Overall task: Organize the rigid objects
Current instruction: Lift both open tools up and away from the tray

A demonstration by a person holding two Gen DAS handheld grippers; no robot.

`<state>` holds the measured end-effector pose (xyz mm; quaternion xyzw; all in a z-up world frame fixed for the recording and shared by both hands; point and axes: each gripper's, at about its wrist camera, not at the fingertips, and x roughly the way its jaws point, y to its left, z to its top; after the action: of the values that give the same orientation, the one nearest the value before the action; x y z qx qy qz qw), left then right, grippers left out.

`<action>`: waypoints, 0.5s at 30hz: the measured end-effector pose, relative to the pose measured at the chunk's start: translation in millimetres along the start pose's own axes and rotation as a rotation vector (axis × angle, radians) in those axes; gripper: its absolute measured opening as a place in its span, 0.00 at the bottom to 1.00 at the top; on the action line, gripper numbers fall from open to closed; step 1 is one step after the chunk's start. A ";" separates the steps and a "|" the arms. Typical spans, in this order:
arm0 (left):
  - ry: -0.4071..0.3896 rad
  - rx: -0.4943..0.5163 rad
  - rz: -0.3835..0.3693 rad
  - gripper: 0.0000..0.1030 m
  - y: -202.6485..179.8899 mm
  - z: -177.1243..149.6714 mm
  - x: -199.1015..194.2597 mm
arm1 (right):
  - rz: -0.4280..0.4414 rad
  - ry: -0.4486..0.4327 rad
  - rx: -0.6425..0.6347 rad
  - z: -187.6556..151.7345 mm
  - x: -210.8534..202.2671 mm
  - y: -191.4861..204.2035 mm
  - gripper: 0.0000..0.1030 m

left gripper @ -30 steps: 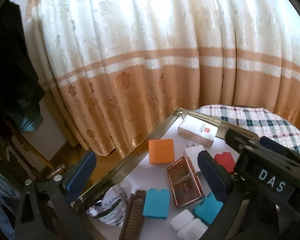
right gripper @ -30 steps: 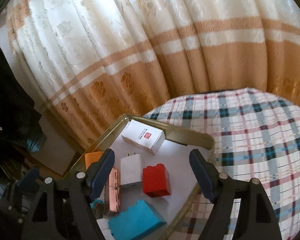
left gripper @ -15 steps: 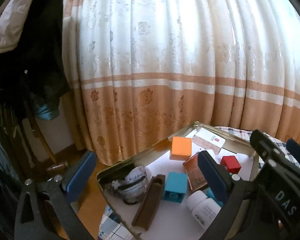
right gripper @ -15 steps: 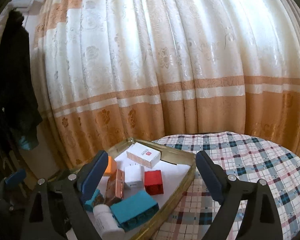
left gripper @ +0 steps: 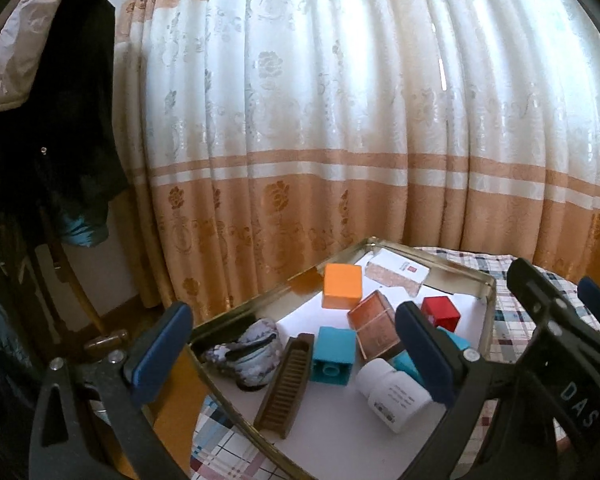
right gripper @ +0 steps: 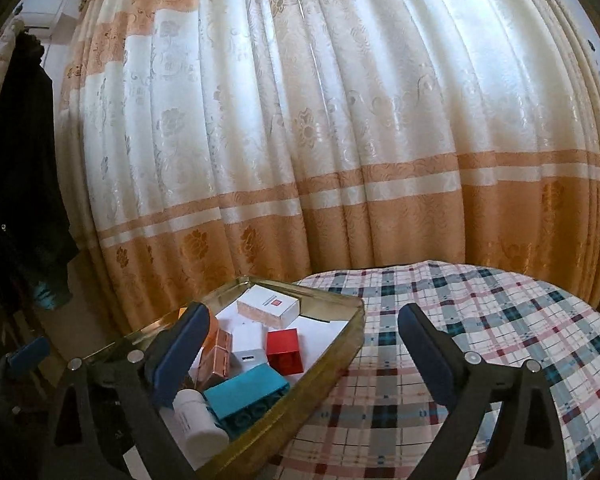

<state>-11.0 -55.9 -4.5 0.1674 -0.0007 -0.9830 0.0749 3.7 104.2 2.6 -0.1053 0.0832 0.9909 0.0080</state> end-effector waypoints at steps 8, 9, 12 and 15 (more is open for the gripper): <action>0.009 -0.046 -0.019 0.99 8.0 -1.2 -0.6 | -0.046 -0.022 0.026 2.9 -8.8 -15.1 0.94; 0.013 -0.051 -0.020 0.99 8.7 -1.3 -0.1 | -0.057 -0.020 0.041 3.0 -8.7 -18.8 0.94; 0.010 -0.060 -0.023 0.99 10.6 -1.7 -2.0 | -0.076 0.006 0.067 2.0 -4.0 -26.5 0.94; 0.001 -0.060 -0.025 0.99 11.7 -3.1 -6.4 | -0.071 0.036 0.059 0.0 1.8 -24.4 0.94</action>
<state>-2.2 -66.4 -5.0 0.1654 0.0307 -0.9834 0.0674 2.8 128.3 -1.8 -0.1255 0.1088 0.9851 0.0447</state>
